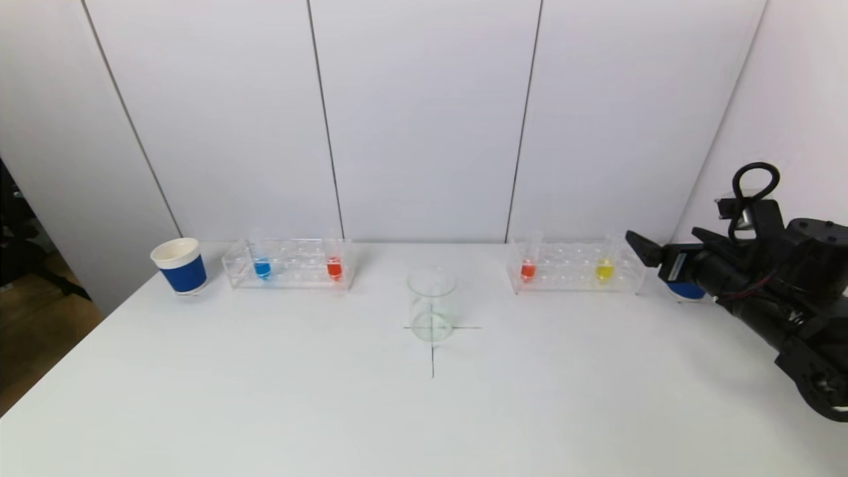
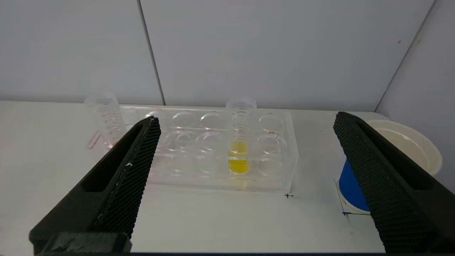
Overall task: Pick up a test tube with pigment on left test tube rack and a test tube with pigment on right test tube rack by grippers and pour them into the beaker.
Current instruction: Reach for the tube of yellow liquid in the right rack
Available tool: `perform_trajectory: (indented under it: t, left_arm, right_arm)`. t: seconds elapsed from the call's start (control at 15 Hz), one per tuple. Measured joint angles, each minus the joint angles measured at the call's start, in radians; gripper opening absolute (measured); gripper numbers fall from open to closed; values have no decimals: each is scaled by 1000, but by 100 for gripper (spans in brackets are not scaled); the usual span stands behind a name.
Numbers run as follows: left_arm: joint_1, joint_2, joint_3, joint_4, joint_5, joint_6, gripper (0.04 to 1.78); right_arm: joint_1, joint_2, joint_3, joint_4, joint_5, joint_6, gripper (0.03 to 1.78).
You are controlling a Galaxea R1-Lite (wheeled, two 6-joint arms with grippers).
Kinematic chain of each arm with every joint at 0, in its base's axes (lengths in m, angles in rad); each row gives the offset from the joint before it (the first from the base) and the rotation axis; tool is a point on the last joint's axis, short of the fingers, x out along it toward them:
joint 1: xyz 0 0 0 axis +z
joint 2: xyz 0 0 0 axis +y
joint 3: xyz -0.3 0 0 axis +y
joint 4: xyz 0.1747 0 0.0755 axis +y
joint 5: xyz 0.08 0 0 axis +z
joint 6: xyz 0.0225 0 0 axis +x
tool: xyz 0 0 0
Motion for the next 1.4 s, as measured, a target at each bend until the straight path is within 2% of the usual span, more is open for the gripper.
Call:
perform_trajectory:
  t: [0.4,1.4]
  left_arm:
    - [0,0,0,0,0,1,176]
    - [-1,0,0,0,0,0,176]
  right_arm:
    - [-1,114,-4,-88,-7,5,177]
    - [-4,253,-149,-90,-13,18,177]
